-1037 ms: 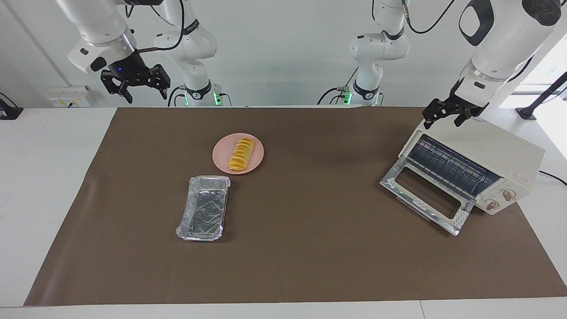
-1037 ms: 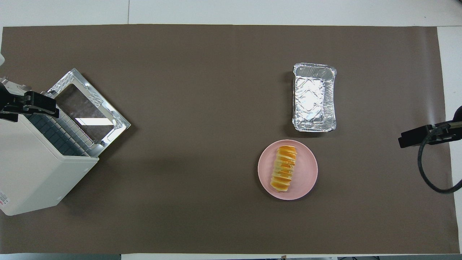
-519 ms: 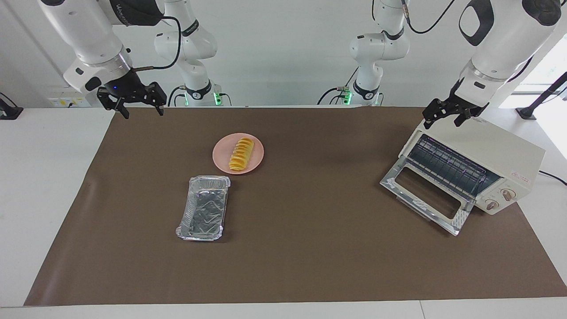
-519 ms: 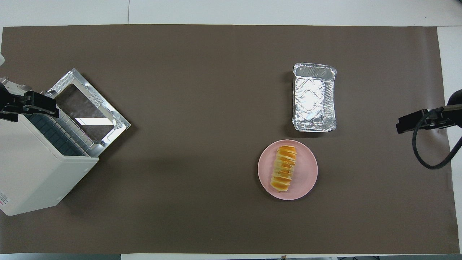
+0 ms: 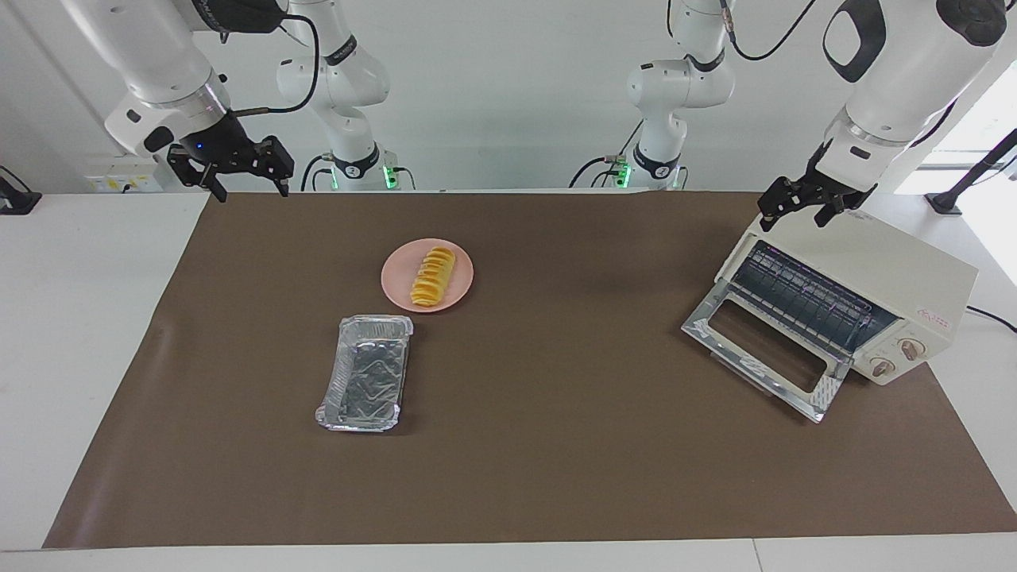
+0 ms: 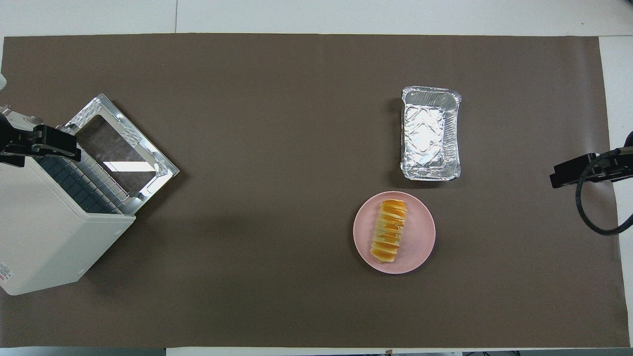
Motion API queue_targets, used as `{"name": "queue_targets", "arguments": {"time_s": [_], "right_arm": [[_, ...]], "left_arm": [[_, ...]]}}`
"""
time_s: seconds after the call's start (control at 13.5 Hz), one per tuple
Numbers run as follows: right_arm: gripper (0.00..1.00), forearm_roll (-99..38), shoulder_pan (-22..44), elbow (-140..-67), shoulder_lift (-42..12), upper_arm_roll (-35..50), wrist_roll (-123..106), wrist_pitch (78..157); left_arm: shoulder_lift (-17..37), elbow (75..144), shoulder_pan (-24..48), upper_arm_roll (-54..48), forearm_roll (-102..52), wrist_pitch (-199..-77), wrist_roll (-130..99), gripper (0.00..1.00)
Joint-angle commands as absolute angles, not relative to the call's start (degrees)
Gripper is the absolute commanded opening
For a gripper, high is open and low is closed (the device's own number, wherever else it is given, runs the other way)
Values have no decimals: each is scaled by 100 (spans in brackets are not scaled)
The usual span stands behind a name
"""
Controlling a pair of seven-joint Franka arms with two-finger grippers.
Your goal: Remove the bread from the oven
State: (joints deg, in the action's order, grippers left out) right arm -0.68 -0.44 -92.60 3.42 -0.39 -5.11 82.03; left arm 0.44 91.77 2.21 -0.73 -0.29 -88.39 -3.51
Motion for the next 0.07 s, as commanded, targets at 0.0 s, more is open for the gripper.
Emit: {"name": "queue_targets", "arguments": {"time_s": [0.0], "right_arm": [[100,-26,-167,-9158,308,35,-571,8095]], "left_arm": [[18,9149,167,-79,-141,-8815,-290,100]]}}
